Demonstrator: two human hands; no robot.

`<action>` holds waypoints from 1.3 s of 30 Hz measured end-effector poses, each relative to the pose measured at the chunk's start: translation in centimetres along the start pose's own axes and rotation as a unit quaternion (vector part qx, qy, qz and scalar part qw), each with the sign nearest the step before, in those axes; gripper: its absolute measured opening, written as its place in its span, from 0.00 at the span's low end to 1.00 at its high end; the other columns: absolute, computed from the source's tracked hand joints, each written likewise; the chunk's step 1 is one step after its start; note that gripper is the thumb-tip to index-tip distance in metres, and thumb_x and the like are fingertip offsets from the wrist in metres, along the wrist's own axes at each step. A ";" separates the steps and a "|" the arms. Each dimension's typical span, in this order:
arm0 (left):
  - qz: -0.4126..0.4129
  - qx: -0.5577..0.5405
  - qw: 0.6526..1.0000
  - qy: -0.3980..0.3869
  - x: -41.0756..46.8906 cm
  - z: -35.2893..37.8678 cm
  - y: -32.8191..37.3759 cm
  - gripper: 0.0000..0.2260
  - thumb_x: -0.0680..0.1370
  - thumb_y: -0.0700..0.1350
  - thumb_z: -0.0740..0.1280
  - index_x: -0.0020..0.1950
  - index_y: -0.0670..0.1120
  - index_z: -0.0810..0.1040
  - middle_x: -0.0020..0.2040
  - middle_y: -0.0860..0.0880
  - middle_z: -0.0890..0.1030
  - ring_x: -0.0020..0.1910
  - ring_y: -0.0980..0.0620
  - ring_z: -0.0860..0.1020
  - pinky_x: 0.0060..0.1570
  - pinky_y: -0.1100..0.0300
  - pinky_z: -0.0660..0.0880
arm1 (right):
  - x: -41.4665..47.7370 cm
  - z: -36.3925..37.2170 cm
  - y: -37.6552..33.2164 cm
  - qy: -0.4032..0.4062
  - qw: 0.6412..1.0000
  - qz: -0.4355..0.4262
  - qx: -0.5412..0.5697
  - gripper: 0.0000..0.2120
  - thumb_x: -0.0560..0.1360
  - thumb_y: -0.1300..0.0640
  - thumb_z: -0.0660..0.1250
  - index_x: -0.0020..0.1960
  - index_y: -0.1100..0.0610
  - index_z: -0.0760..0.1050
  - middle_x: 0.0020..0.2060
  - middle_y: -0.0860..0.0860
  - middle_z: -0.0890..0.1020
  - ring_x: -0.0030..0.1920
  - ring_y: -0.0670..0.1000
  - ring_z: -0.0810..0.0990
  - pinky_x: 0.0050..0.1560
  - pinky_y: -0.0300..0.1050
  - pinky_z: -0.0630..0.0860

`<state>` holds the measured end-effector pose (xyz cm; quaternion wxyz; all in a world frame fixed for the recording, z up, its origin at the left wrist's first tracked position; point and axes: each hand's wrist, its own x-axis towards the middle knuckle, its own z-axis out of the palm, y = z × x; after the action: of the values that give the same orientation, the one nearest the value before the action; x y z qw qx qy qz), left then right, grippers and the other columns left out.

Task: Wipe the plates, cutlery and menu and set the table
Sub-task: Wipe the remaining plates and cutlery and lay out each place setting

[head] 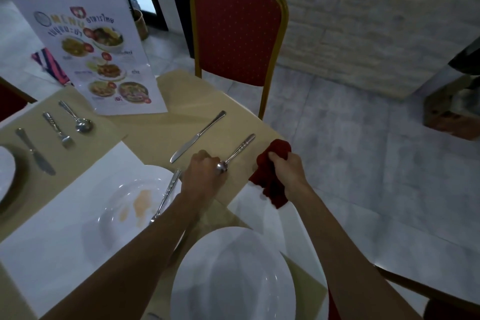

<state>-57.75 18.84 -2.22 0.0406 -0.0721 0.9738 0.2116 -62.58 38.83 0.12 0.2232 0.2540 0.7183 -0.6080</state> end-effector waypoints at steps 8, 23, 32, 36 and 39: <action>-0.027 0.000 1.000 -0.017 0.3 0.6 -0.9 0.13 0.73 0.53 0.71 0.48 0.45 0.83 0.45 0.42 0.81 0.52 0.42 0.77 0.49 0.53 0.74 | -0.7 0.2 -0.3 -0.012 1.000 0.009 0.007 0.07 0.83 0.56 0.63 0.55 0.58 0.77 0.42 0.53 0.83 0.40 0.50 0.83 0.38 0.43 0.77; -0.257 0.019 0.965 -0.040 -5.7 -6.5 -6.5 0.14 0.74 0.58 0.73 0.47 0.48 0.87 0.42 0.46 0.85 0.43 0.46 0.81 0.44 0.57 0.77 | -10.3 6.2 0.4 -0.226 0.970 0.022 0.092 0.13 0.83 0.55 0.64 0.61 0.63 0.78 0.43 0.57 0.88 0.40 0.54 0.88 0.36 0.46 0.82; -0.221 -0.132 0.966 0.004 -7.1 -11.1 -8.3 0.11 0.74 0.57 0.74 0.47 0.50 0.87 0.43 0.50 0.86 0.44 0.51 0.82 0.43 0.60 0.75 | -14.8 6.0 3.1 -0.273 0.954 0.010 0.124 0.16 0.84 0.51 0.61 0.63 0.61 0.78 0.50 0.57 0.88 0.49 0.57 0.88 0.53 0.54 0.82; -0.240 -0.372 0.896 0.037 -11.1 -15.9 -8.6 0.09 0.75 0.52 0.75 0.45 0.47 0.85 0.36 0.54 0.84 0.33 0.56 0.77 0.34 0.64 0.71 | -17.1 8.1 3.8 -0.282 0.947 0.026 0.149 0.17 0.85 0.49 0.56 0.55 0.60 0.79 0.50 0.61 0.85 0.47 0.59 0.85 0.51 0.55 0.80; -0.238 -0.433 0.870 0.004 -14.6 -17.1 -8.1 0.10 0.76 0.52 0.74 0.45 0.45 0.86 0.36 0.55 0.84 0.34 0.55 0.75 0.38 0.61 0.71 | -21.3 11.8 4.5 -0.329 0.940 0.013 0.090 0.19 0.86 0.50 0.56 0.59 0.64 0.78 0.52 0.62 0.84 0.47 0.62 0.85 0.50 0.58 0.81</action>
<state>-42.87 6.17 11.63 0.0502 -0.3125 0.7384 0.5955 -43.18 25.78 8.25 0.4313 0.0686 0.5439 -0.7166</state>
